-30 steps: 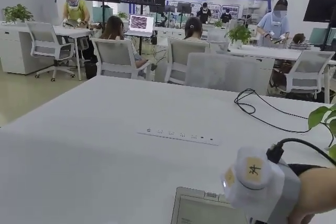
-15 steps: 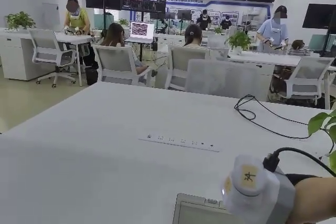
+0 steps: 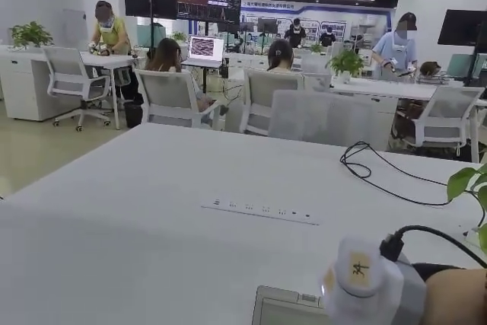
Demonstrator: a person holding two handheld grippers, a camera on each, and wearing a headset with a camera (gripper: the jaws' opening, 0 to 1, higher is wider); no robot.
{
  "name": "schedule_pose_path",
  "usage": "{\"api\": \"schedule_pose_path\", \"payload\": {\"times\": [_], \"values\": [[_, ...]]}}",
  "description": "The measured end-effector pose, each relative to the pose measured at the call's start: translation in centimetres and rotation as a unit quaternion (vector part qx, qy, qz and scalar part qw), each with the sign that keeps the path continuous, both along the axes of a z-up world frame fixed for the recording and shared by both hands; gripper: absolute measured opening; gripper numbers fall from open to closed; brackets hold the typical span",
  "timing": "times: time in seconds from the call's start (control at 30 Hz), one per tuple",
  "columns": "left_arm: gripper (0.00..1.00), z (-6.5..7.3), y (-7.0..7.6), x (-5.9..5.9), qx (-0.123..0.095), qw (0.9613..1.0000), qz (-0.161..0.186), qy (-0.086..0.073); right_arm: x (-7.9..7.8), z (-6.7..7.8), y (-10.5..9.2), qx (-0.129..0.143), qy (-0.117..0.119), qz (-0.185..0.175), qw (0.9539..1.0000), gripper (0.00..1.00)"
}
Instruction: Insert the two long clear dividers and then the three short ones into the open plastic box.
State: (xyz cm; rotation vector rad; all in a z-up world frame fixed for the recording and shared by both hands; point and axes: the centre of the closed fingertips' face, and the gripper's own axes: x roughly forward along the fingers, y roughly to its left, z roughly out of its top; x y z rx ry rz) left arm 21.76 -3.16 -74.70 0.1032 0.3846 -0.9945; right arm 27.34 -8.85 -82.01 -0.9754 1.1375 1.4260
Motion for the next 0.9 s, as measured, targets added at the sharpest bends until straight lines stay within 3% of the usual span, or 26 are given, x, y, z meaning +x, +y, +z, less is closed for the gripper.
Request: {"api": "schedule_pose_path", "payload": {"times": [0.33,0.7,0.9], "values": [[0.66,0.1,0.3,0.3,-0.001,1.0000,0.009,-0.001,-0.2,-1.3,0.0,-0.001,0.004,-0.003,1.0000,0.03],[0.66,-0.1,0.8,0.7,0.006,0.9998,0.020,-0.001,-0.1,-1.4,0.0,0.013,0.017,-0.007,0.9997,0.05],[0.66,0.0,1.3,1.1,0.006,0.9995,0.032,0.001,-0.1,-1.4,0.0,0.017,0.008,-0.014,0.9997,0.06]]}}
